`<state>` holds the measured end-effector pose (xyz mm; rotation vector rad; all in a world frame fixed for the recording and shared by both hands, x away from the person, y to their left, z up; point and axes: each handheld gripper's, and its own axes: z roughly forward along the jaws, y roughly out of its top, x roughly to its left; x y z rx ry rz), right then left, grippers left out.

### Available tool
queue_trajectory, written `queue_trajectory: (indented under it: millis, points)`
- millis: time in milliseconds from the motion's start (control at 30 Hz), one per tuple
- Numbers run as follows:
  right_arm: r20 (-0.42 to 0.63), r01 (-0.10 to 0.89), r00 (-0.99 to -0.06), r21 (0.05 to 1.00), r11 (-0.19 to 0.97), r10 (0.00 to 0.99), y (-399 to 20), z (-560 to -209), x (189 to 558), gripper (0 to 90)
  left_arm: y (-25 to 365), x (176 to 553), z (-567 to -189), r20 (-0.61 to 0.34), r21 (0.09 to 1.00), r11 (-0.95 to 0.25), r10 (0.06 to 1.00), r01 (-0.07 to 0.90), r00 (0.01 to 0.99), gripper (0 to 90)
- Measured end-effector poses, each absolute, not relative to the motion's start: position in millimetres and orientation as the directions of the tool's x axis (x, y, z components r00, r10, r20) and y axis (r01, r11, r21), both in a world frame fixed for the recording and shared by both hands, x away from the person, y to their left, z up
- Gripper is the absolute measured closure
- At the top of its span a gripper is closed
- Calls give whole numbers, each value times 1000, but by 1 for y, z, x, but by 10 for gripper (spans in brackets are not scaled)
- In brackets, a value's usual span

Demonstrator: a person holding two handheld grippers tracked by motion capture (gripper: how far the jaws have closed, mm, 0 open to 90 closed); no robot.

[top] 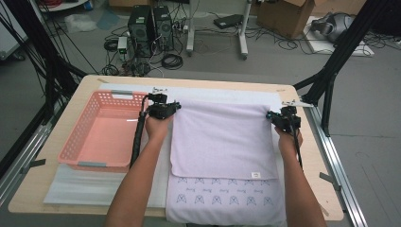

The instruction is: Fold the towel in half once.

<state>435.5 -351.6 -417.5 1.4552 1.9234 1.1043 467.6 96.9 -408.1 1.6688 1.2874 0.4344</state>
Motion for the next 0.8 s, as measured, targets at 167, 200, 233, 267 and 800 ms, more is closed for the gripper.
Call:
queue_trajectory:
  millis: [167,200,233,267,800]
  points:
    - [108,560,-306,824,87,946,-349,-423,450,861,95,483,-405,-243,833,-5,895,554,373,849]
    - [111,566,-303,820,85,946,-349,-423,453,861,94,484,-407,-245,833,-1,897,554,369,849]
    - [116,570,-304,817,83,945,-349,-423,455,860,95,484,-408,-246,832,1,897,555,367,847]
    - [121,568,-308,819,80,943,-349,-424,457,859,95,484,-410,-255,827,8,896,562,363,840]
    - [136,604,-303,793,79,943,-345,-415,437,515,91,448,-420,-277,831,-27,845,555,456,549]
